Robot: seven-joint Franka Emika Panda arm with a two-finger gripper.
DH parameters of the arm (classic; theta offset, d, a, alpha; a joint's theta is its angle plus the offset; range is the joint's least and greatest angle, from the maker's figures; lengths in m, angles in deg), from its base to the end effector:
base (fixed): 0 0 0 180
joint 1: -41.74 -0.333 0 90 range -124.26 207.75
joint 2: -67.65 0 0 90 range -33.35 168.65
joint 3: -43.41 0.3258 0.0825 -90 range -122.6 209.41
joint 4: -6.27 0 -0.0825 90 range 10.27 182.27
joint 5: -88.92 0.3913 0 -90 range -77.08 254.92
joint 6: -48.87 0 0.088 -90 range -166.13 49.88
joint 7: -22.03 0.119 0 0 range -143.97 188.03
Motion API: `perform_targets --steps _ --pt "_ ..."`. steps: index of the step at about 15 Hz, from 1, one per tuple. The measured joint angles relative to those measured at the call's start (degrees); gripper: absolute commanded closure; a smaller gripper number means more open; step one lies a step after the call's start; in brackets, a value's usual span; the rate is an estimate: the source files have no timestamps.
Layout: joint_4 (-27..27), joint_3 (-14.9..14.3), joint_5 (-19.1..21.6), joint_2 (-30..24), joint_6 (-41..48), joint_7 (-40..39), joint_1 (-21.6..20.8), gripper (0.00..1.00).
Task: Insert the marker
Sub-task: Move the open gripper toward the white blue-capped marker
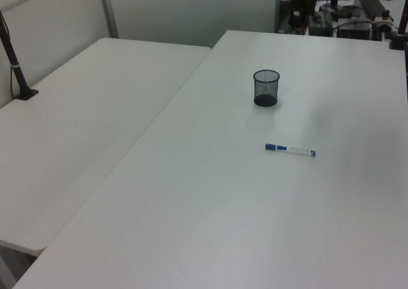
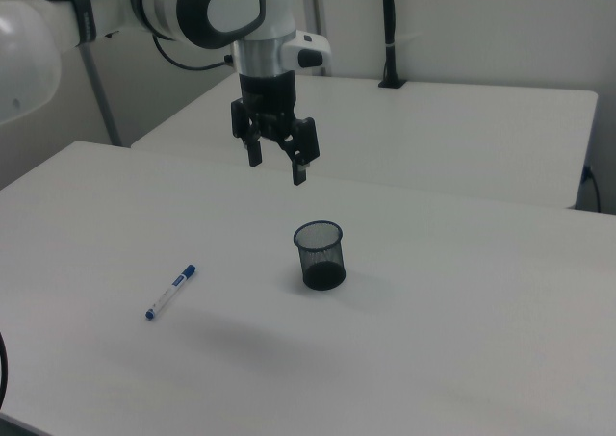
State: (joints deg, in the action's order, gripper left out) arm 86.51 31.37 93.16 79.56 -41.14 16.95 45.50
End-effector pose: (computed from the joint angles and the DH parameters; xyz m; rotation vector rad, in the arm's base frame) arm 0.6069 -0.1485 0.5828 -3.0918 0.2862 0.0416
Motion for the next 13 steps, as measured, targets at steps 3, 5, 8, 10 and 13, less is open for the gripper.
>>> perform_targets --steps 3,5,8,10,13 --pt "0.26 0.42 0.0 0.15 -0.19 -0.1 -0.54 0.0" --pt "0.42 0.42 -0.01 0.46 -0.69 -0.05 -1.08 0.0" --pt "0.23 0.03 -0.01 0.3 -0.82 -0.02 -0.89 0.0" --pt "0.22 -0.07 -0.01 0.13 -0.82 0.0 -0.78 0.0" --pt "0.22 -0.08 -0.01 0.1 -0.87 0.03 -0.79 0.0"
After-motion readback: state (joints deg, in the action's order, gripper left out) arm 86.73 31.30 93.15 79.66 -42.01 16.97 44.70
